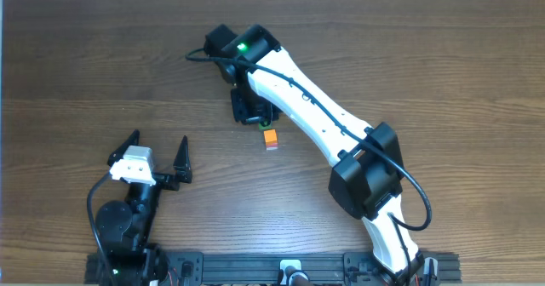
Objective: Stack Cubes
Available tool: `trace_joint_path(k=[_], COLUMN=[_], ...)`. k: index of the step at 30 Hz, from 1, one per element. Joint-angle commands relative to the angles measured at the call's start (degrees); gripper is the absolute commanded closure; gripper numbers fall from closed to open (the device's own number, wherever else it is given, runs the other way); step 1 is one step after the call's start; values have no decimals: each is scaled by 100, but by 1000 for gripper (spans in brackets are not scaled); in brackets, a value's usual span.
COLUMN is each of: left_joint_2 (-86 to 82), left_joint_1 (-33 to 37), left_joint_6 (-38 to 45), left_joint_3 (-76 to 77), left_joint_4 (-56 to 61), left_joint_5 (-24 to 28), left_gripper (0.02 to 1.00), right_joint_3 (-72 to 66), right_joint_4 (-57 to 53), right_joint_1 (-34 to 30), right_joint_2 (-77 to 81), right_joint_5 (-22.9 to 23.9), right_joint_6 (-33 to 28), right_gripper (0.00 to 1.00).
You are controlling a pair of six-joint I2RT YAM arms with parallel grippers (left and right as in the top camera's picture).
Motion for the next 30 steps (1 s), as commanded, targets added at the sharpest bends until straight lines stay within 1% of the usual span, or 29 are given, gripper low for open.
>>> trace_joint_path(k=[1, 10, 13, 18, 21, 24, 28, 30], left_joint_2=[-24, -24, -24, -24, -24, -24, -24, -26], left_joint_1=[46, 46, 46, 46, 46, 46, 46, 46], left_joint_6=[63, 63, 63, 63, 63, 63, 63, 63], left_joint_3=[-20, -20, -20, -20, -20, -20, -20, -20], left_joint_4=[-22, -22, -22, -22, -22, -22, -22, -22], left_joint_5=[76, 76, 74, 76, 74, 76, 74, 76], left_gripper=[18, 18, 18, 18, 18, 20, 18, 18], right_joint_3=[66, -55, -254, -968, -1526, -2074, -2446, -2597], right_joint_4=[-61, -363, -402, -50, 295, 796, 1314, 1561], right_joint_1=[203, 343, 391, 422, 426, 407, 356, 321], right_joint_2=[-323, -1169, -1436, -1886, -2098, -2251, -2253, -2247], right_joint_5=[179, 411, 595, 610, 509, 308, 44, 9], right_joint_6=[50, 94, 201, 286, 306, 304, 304, 306], right_gripper=[989, 989, 991, 989, 989, 989, 989, 989])
